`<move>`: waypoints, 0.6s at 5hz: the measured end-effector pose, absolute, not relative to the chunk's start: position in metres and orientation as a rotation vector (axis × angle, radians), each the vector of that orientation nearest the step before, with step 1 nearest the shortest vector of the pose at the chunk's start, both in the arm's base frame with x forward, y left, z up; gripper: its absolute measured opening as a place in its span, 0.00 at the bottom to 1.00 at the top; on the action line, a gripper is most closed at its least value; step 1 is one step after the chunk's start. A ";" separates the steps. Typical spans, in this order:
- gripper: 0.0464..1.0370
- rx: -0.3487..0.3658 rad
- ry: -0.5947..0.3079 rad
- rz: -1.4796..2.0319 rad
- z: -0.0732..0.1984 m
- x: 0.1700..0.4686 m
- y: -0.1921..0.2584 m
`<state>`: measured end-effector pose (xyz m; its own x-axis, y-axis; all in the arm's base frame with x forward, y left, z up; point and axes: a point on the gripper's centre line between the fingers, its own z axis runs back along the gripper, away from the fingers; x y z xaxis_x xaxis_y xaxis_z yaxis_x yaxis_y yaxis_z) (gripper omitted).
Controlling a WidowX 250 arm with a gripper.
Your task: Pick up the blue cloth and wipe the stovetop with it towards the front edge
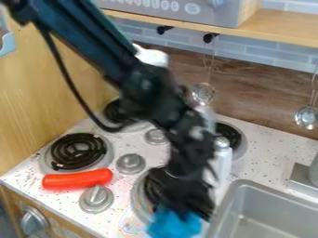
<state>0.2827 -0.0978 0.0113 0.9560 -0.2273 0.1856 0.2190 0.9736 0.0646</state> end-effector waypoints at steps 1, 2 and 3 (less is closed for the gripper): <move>0.05 0.031 -0.188 -0.243 0.013 0.278 -0.113; 0.05 0.023 -0.184 -0.225 0.015 0.279 -0.115; 0.05 0.027 -0.186 -0.204 0.015 0.281 -0.110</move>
